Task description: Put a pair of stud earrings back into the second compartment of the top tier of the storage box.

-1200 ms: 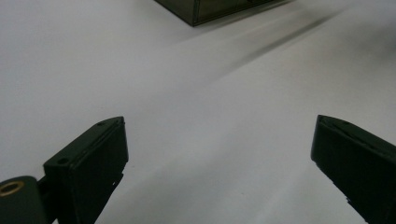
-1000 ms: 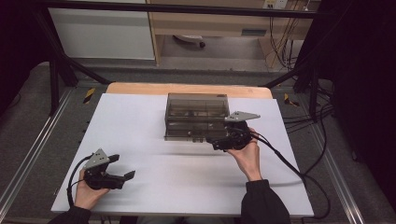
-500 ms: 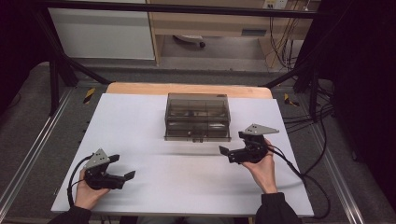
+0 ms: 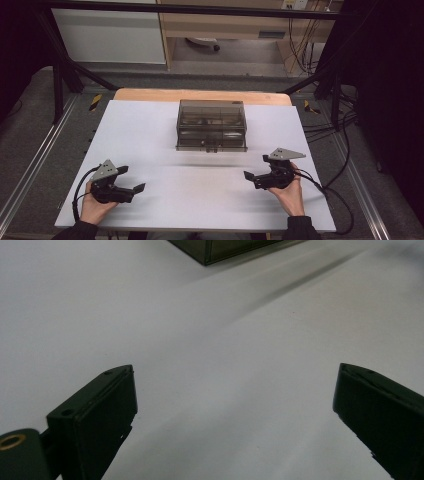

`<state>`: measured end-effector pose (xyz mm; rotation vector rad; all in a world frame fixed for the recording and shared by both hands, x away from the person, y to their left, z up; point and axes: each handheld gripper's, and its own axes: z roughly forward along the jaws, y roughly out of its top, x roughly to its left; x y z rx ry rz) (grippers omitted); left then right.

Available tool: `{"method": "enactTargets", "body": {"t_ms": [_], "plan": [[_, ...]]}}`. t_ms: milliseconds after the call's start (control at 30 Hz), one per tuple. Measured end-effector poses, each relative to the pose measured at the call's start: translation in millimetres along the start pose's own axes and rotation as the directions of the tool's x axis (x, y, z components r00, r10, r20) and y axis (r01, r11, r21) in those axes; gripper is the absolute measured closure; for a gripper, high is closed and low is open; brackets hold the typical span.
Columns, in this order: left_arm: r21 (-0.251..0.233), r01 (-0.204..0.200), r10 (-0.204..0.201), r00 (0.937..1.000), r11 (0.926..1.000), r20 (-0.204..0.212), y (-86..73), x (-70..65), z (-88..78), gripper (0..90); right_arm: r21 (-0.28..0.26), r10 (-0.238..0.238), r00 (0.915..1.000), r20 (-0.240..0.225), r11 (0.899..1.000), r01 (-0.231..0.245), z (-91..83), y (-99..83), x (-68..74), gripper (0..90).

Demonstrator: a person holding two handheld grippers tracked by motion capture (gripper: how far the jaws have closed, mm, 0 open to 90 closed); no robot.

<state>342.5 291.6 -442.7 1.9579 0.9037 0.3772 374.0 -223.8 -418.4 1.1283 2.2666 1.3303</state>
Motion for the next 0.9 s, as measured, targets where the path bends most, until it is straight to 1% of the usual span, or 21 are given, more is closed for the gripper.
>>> {"method": "enactTargets", "body": {"t_ms": [100,167,267,333,433,500,733,900], "plan": [[0.000,0.001,-0.001,1.0000,1.0000,0.000,-0.1,-0.2,0.4,3.5,0.008,0.006,1.0000,-0.004,1.000,-0.006,-1.4,-10.0,-3.8,0.5],[0.002,0.001,-0.001,1.0000,1.0000,0.000,-0.2,-0.1,0.4,3.5,0.013,0.022,0.9997,-0.005,1.000,-0.022,-3.0,-16.2,-6.8,0.5],[0.003,0.001,-0.001,1.0000,1.0000,0.000,-0.2,-0.2,0.6,3.5,0.006,0.032,0.9995,-0.002,0.999,-0.032,-5.9,-24.3,-12.5,0.5],[0.004,0.001,-0.001,1.0000,1.0000,0.001,-0.3,-0.2,0.6,3.5,0.009,0.047,0.9989,-0.001,0.999,-0.047,-8.6,-29.6,-15.5,0.5],[0.005,0.000,0.000,1.0000,1.0000,0.002,-0.4,-0.2,0.9,3.5,0.007,0.053,0.9986,-0.002,0.999,-0.053,-12.4,-36.1,-20.0,0.5],[0.007,0.000,0.000,1.0000,1.0000,0.003,-0.4,-0.6,1.2,3.5,0.000,0.068,0.9977,-0.001,0.998,-0.068,-15.2,-39.0,-22.0,0.5],[0.010,-0.003,0.003,1.0000,0.9999,0.005,-0.5,-1.2,1.5,3.5,-0.004,0.076,0.9971,-0.004,0.997,-0.076,-22.2,-48.1,-30.5,0.5],[0.013,-0.005,0.004,1.0000,0.9999,0.007,-0.4,-1.6,1.9,3.5,-0.001,0.078,0.9970,-0.004,0.997,-0.078,-23.4,-49.7,-30.7,0.5]]}}
